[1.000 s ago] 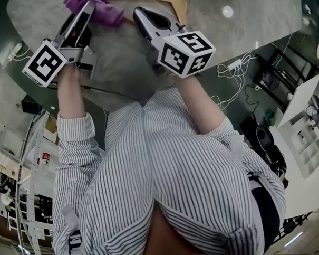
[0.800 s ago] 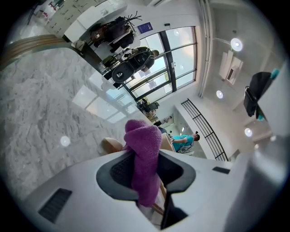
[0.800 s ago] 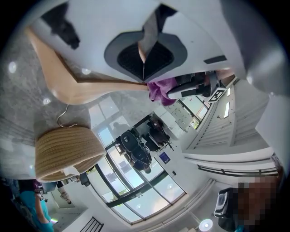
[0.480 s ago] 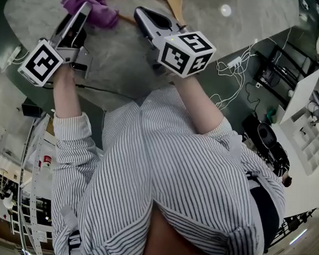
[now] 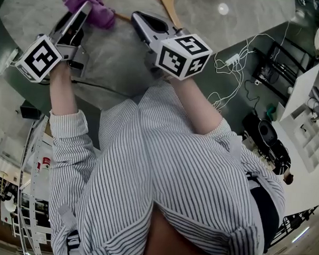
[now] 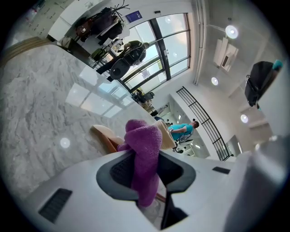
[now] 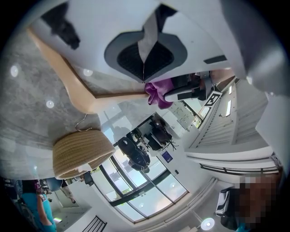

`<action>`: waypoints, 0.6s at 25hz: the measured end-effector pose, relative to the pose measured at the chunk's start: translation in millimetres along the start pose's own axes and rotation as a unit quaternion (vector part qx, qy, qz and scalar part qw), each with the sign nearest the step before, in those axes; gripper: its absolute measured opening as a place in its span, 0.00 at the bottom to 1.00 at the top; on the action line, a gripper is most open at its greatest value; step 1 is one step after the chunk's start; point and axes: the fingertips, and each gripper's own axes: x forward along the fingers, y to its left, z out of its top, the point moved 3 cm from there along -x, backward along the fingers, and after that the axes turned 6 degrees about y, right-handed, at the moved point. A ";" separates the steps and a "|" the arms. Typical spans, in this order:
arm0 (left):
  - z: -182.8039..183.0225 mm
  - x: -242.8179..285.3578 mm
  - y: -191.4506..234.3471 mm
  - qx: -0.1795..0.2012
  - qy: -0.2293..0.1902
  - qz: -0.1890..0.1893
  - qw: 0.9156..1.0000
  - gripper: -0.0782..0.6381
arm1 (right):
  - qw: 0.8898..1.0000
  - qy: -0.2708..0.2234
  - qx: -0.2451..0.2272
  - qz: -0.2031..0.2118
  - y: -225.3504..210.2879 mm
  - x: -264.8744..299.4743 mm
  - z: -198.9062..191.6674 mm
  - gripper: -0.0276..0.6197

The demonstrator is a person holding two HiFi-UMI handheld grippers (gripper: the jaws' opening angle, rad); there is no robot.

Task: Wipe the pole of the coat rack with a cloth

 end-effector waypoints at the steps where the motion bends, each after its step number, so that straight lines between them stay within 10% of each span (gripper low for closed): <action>1: -2.9 1.2 -0.8 -0.002 0.007 0.002 1.000 0.28 | 1.000 0.000 0.001 0.000 -1.0 -1.3 -0.9 0.07; 15: -40.5 18.7 -28.2 0.027 0.042 0.000 0.999 0.28 | 1.000 -0.011 0.004 -0.009 -21.6 -40.1 -10.5 0.07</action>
